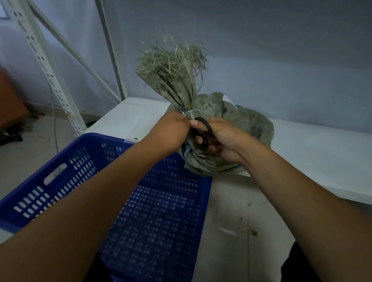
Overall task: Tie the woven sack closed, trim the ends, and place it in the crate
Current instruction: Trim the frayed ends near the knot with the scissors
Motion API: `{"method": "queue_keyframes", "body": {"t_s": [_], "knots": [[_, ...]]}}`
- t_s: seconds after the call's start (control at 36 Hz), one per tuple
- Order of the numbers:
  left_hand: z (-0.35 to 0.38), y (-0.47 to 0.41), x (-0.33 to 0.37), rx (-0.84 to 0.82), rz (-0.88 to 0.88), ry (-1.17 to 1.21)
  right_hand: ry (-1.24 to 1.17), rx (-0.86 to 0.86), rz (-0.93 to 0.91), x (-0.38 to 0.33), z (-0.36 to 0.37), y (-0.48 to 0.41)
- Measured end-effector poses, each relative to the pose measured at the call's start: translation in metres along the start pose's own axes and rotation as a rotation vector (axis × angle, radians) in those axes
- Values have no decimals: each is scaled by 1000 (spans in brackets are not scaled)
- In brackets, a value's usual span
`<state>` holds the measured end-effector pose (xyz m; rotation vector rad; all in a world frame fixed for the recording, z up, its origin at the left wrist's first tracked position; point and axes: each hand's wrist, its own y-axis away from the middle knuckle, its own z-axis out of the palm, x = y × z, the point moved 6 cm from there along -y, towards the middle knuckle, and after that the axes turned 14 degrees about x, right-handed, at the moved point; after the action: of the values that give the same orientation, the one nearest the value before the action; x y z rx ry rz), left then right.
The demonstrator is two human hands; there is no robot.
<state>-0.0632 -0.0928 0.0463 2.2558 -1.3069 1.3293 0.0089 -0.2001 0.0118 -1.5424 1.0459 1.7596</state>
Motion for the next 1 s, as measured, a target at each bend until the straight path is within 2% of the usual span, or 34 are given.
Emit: {"method": "queue_keyframes", "body": {"t_s": [0.14, 0.22, 0.28, 0.42, 0.5, 0.61, 0.69, 0.78, 0.83, 0.92, 1.0], "knots": [[5, 6, 1, -30, -3, -30, -50, 21, 12, 0, 0, -1], [30, 30, 5, -143, 86, -166, -123, 81, -14, -12, -6, -6], [48, 46, 13, -179, 163, -239, -133, 53, -2, -18, -7, -9], [62, 48, 14, -158, 189, -314, -107, 75, 11, -19, -17, -10], [52, 38, -5, -63, 102, -345, -48, 140, -29, -18, -24, -11], [51, 19, -50, 34, -169, -151, 22, 213, -43, -11, -32, -12], [60, 12, -77, -28, -324, -110, 43, 207, -47, -9, -29, -12], [56, 15, -65, -27, -302, -86, 77, 174, -64, -11, -22, -10], [52, 12, -59, 79, -269, -14, 123, 161, -84, -11, -18, -8], [45, 10, -45, 140, -230, 99, 181, 179, -105, -9, -15, -6], [39, 11, -34, 123, -204, 186, 228, 210, -101, -6, -14, -6]]}}
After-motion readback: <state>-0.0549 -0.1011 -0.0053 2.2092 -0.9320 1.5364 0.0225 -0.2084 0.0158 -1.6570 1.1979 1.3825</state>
